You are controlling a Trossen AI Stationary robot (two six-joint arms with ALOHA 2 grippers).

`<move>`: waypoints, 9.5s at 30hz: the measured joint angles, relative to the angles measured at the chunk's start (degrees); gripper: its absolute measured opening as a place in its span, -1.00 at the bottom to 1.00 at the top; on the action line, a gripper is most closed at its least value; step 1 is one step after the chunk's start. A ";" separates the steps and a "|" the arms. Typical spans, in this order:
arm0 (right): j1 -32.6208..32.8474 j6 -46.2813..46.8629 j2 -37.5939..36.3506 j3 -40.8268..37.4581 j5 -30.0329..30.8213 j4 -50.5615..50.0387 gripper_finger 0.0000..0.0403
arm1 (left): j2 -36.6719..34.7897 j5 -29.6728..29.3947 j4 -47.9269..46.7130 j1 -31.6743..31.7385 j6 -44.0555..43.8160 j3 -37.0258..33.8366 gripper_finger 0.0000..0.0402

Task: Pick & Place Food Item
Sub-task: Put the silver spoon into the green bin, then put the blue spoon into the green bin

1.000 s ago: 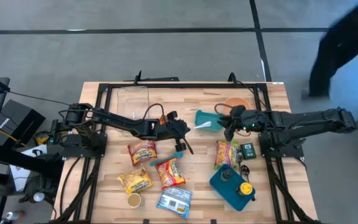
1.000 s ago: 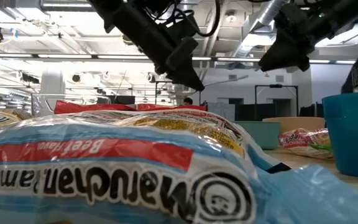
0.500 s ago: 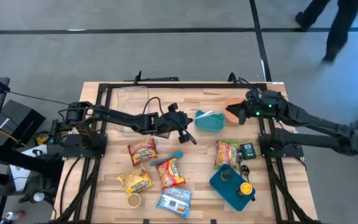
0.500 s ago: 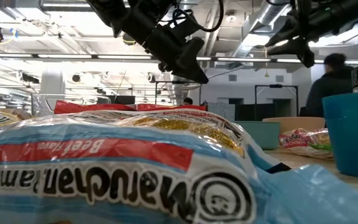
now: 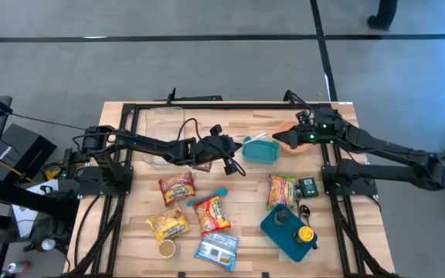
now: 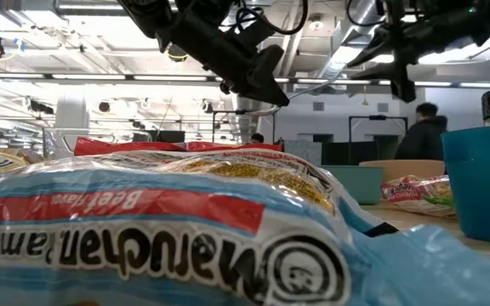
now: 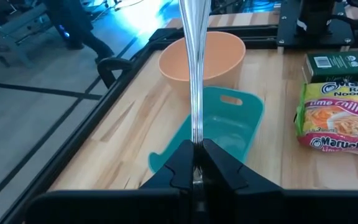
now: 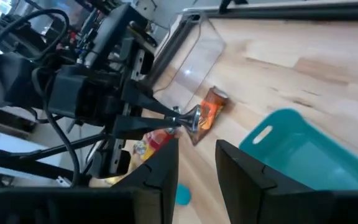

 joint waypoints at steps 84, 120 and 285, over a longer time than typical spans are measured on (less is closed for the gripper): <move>6.04 -3.20 -4.00 0.00 23.27 -8.34 -0.98 | -0.63 0.00 2.76 -0.02 1.18 0.04 -0.17; 28.94 25.36 -2.57 -19.32 56.95 7.02 -0.97 | -0.70 0.04 3.71 -0.02 4.52 0.02 -0.26; 29.68 -20.43 8.25 -6.03 54.76 2.53 -0.72 | 1.77 14.84 -30.07 -12.91 -18.73 -5.66 -0.26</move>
